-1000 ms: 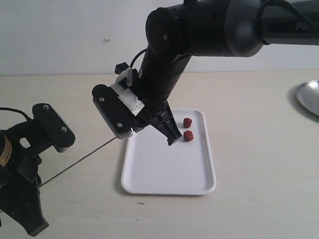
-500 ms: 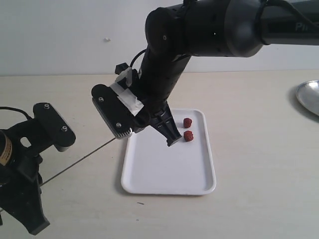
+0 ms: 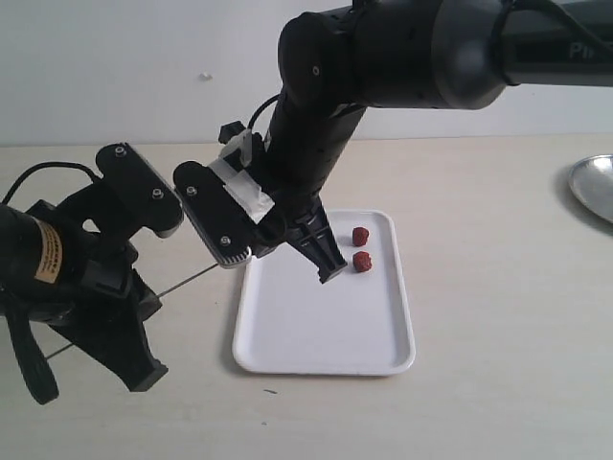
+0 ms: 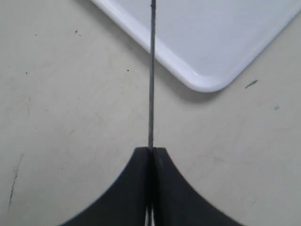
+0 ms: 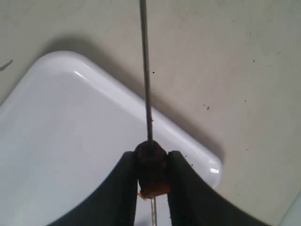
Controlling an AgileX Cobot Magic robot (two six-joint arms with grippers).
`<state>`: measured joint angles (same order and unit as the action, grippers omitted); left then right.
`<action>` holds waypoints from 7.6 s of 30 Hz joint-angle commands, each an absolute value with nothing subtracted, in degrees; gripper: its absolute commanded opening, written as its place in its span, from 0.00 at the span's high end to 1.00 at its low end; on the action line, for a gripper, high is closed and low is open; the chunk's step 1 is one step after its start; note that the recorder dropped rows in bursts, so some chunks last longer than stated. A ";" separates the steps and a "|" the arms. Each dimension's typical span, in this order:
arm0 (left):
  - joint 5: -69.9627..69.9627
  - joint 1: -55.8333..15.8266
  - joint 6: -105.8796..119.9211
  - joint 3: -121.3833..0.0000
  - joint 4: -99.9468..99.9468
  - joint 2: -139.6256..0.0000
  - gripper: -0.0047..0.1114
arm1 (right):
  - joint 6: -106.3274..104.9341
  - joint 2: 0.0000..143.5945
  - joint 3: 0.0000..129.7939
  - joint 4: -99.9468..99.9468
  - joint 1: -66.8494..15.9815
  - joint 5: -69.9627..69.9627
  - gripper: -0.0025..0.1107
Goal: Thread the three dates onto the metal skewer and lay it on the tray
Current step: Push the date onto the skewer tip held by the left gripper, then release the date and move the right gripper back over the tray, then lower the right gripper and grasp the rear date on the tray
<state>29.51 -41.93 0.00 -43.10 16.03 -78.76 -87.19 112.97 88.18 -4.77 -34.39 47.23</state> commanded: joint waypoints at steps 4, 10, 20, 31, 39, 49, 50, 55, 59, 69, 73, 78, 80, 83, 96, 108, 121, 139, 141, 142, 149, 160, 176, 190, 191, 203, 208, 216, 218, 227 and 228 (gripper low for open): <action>23.42 -41.79 0.00 -43.14 16.30 -78.55 0.96 | -86.98 112.38 88.42 -5.69 -34.60 48.06 0.80; 21.52 -41.79 0.00 -43.14 16.30 -78.55 0.96 | -86.98 112.38 88.42 -5.69 -34.60 48.06 0.80; 19.66 -41.79 -0.56 -43.14 15.71 -78.55 0.96 | -86.73 112.38 88.42 -5.69 -34.60 48.06 0.60; 19.57 -41.79 -0.70 -43.14 15.61 -78.55 0.96 | -83.90 109.27 88.42 -4.99 -34.60 47.85 0.54; 16.66 -41.79 -1.29 -43.14 15.61 -78.55 0.96 | -79.27 107.00 88.42 -5.06 -34.60 47.96 0.38; 16.20 -41.79 -2.58 -43.14 15.61 -78.55 0.96 | -65.54 103.70 88.42 5.94 -34.60 47.09 0.34; 16.04 -41.76 -2.86 -43.14 15.61 -78.55 0.96 | -64.24 103.39 88.42 6.74 -34.60 47.17 0.34; 11.74 -40.65 -3.35 -41.48 16.12 -78.65 0.96 | -62.35 101.39 88.42 9.43 -34.60 48.62 0.34; 4.54 -37.25 -4.26 -38.45 16.01 -78.65 0.96 | -60.28 99.59 88.42 12.49 -34.60 50.04 0.34; -11.60 -33.00 -6.43 -30.56 15.77 -78.65 0.96 | -42.03 98.26 88.42 14.32 -26.85 54.53 0.34; -12.70 -33.00 -6.63 -30.57 15.00 -78.65 0.96 | -29.36 99.75 88.42 11.77 -22.20 53.87 0.34; -14.39 -33.00 -6.63 -30.57 12.45 -78.65 0.96 | -12.09 102.85 88.42 8.93 -20.29 50.44 0.34; -14.63 -33.00 -6.63 -30.57 12.02 -78.65 0.96 | -5.20 104.58 88.42 8.93 -20.29 49.30 0.34; -13.01 -33.00 -6.46 -30.57 11.65 -78.65 0.96 | -4.72 107.35 88.42 9.24 -20.29 48.72 0.35; -6.92 -29.77 -7.33 -30.57 8.21 -78.65 0.96 | -18.81 116.51 88.42 24.21 -20.25 40.41 0.39; -5.82 -28.48 -7.33 -30.57 8.32 -78.65 0.96 | -41.54 124.43 104.45 5.75 -17.41 54.77 0.41; -5.67 -28.48 -7.33 -30.57 8.42 -78.65 0.96 | -54.18 127.56 107.73 -5.61 -13.88 60.23 0.44; -5.62 -28.48 -7.33 -30.57 8.75 -78.65 0.96 | -53.89 131.29 109.05 -4.62 -13.88 58.57 0.44; -5.62 -28.48 -7.33 -30.57 8.75 -78.65 0.96 | -53.89 131.73 109.05 -4.62 -13.88 58.41 0.44; -5.62 -28.48 -7.33 -30.57 8.75 -78.65 0.96 | -53.89 132.08 109.05 -4.62 -13.88 58.41 0.44; -5.62 -28.48 -7.33 -30.57 8.75 -78.65 0.96 | -53.89 134.41 109.05 -4.13 -13.88 56.26 0.44; -5.62 -28.48 -7.33 -30.57 8.86 -78.65 0.96 | -53.89 135.85 109.05 -3.56 -13.88 55.19 0.46; -5.62 -28.48 -7.33 -30.57 8.86 -78.65 0.96 | -53.78 135.85 109.05 -4.46 -13.99 54.30 0.46; -5.62 -28.48 -7.33 -30.57 8.86 -78.65 0.96 | -53.69 137.29 109.05 -3.98 -13.99 54.30 0.46; -5.62 -28.48 -7.33 -30.57 8.86 -78.65 0.96 | -53.69 137.40 109.05 -3.98 -13.99 54.30 0.46; -5.84 -28.48 -7.33 -30.57 8.85 -78.65 0.96 | -53.69 137.39 109.05 -3.98 -13.99 54.30 0.68; -5.84 -28.48 -7.33 -30.57 8.85 -78.65 0.96 | -52.39 137.39 109.05 -3.98 -13.99 54.41 0.80; -5.84 -28.48 -7.33 -30.57 8.85 -78.65 0.96 | -50.99 137.28 109.05 -4.09 -13.99 54.31 0.81; -5.84 -28.48 -7.33 -30.57 8.85 -78.65 0.96 | -50.57 137.28 109.05 -4.19 -13.99 54.30 0.81; -5.84 -28.48 -7.33 -30.57 8.85 -78.65 0.96 | -44.99 137.28 109.05 -4.19 -13.99 53.77 0.81; -5.84 -28.48 -7.58 -30.57 8.85 -78.65 0.96 | -44.67 137.28 109.05 -4.19 -13.99 53.62 0.81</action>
